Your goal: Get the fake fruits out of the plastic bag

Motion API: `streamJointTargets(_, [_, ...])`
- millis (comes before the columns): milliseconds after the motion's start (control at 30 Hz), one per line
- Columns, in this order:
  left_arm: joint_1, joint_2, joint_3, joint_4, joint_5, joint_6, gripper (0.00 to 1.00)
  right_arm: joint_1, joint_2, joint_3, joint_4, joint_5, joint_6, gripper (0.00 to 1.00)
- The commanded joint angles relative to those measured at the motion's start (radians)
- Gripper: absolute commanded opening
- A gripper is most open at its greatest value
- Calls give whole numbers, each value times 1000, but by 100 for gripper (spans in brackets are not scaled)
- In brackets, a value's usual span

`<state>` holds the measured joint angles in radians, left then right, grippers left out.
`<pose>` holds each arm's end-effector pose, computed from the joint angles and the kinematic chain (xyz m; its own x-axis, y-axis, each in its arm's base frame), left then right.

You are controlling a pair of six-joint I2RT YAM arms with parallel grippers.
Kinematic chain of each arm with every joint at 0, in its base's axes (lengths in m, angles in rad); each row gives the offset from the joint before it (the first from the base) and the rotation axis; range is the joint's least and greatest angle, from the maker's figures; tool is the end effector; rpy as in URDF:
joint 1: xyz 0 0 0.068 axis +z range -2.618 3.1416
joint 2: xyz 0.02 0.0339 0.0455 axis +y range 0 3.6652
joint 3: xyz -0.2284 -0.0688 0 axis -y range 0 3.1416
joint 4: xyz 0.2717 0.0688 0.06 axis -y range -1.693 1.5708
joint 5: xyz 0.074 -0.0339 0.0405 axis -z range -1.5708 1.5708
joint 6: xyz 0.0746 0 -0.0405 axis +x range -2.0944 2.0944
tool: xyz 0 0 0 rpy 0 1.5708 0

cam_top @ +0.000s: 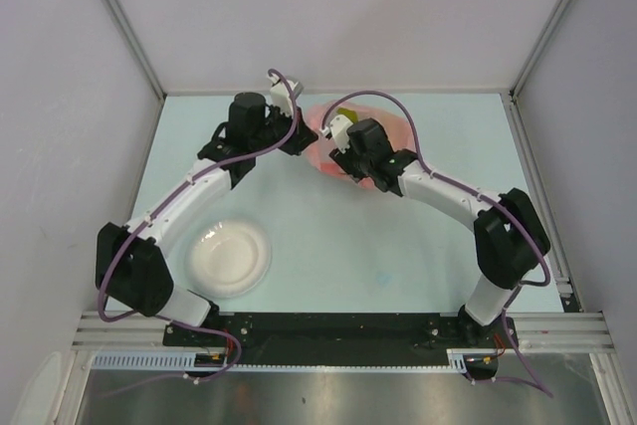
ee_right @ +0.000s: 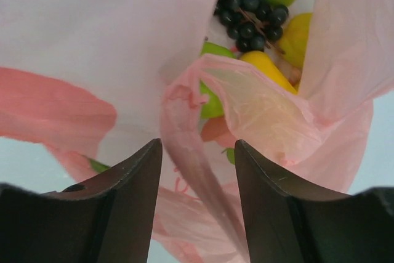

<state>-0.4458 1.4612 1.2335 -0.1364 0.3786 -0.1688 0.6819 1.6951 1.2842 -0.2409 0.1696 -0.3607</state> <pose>0.3555 -0.2004 0.2866 -0.4364 0.0355 -0.8990 0.6482 0.7054 -0.2867 0.3485 0.2667 0.1971 -0.2582 -0.6577 -0.7077 -0.6500 0.6602 -0.3764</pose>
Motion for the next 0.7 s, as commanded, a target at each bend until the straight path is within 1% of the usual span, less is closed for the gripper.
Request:
streamJointTargets(0, [2,19,64,31,9,-20,0,-47,29,37,73,117,-29,49])
streamJointTargets(33, [2,22,72,32,13,-20,0,-77,32,43,119,139,-40,31])
streamJointTargets(100, [1,47,86,32,16,-24,0,-111,50,73,144,143,-58,8])
streamJointTargets(133, [1,59,112,29,19,-24,0,-136,58,128,147,143,-50,0])
streamJointTargets(200, [-4,114,150,21,32,-5,0,-217,80,191,141,128,-20,0])
streamJointTargets(233, [-7,135,203,6,39,20,0,-244,89,231,137,122,-12,0])
streamJointTargets(267, [-7,161,239,-5,45,32,0,-305,101,304,132,117,-4,0])
streamJointTargets(300, [-7,233,279,-14,58,44,0,-335,115,349,127,110,11,0])
streamJointTargets(333, [-8,270,369,-28,49,72,0,-364,142,389,124,107,17,0])
streamJointTargets(367, [-27,327,436,-98,33,101,0,-398,159,468,124,105,23,0])
streamJointTargets(400, [-39,387,524,-173,-4,139,0,-451,178,510,126,103,31,0])
streamJointTargets(433, [-50,522,713,-231,-9,206,0,-482,214,548,136,99,32,0])
streamJointTargets(467, [-60,584,806,-314,-4,222,0,-510,231,590,149,96,34,0])
streamJointTargets(500, [-62,644,901,-336,6,227,0,-565,248,650,166,96,35,0])
streamJointTargets(533, [-60,760,1075,-344,5,215,0,-588,280,682,211,128,45,0])
streamJointTargets(567, [-60,804,1154,-336,0,212,0,-610,293,711,230,151,48,0])
streamJointTargets(600, [-62,842,1214,-281,-3,206,0,-651,302,754,261,174,48,0])
streamJointTargets(633, [-65,870,1280,-235,-16,204,0,-665,302,762,305,200,31,0])
streamJointTargets(667, [-77,872,1296,-194,-23,215,0,-673,285,767,324,202,16,0])
